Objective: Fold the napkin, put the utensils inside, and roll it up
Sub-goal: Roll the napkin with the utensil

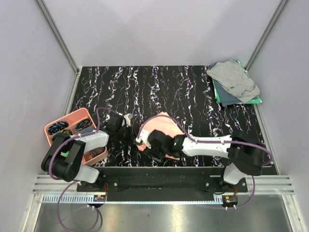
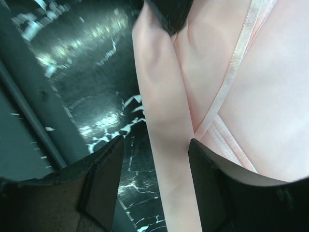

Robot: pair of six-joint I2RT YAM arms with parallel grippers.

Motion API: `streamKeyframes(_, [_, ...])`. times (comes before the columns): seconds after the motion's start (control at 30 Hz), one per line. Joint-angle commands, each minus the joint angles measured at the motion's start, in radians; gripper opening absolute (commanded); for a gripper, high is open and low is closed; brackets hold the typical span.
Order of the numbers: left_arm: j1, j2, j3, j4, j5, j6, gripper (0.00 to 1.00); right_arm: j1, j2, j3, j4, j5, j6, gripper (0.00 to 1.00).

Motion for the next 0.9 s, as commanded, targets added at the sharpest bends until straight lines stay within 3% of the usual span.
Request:
streamKeyframes(0.0, [0.000,0.023,0.027,-0.072,-0.007,0.011,0.00,0.088,-0.009,-0.071,0.188,0.351,-0.104,0.65])
streamKeyframes(0.13, [0.000,0.025,0.039,-0.089,-0.005,0.018,0.00,0.134,0.031,-0.088,0.232,0.431,-0.141,0.65])
streamKeyframes(0.47, [0.000,0.035,0.058,-0.106,0.004,0.034,0.00,0.136,0.121,-0.103,0.247,0.400,-0.175,0.64])
streamKeyframes(0.6, [0.000,0.043,0.064,-0.103,0.016,0.043,0.00,0.101,0.144,-0.091,0.232,0.269,-0.155,0.64])
streamKeyframes(0.8, [0.000,0.021,0.071,-0.106,0.021,0.043,0.00,-0.010,0.172,-0.010,0.085,-0.049,-0.106,0.56])
streamKeyframes(0.87, [0.000,0.017,0.079,-0.106,0.022,0.043,0.00,-0.024,0.209,0.018,0.026,-0.083,-0.098,0.51])
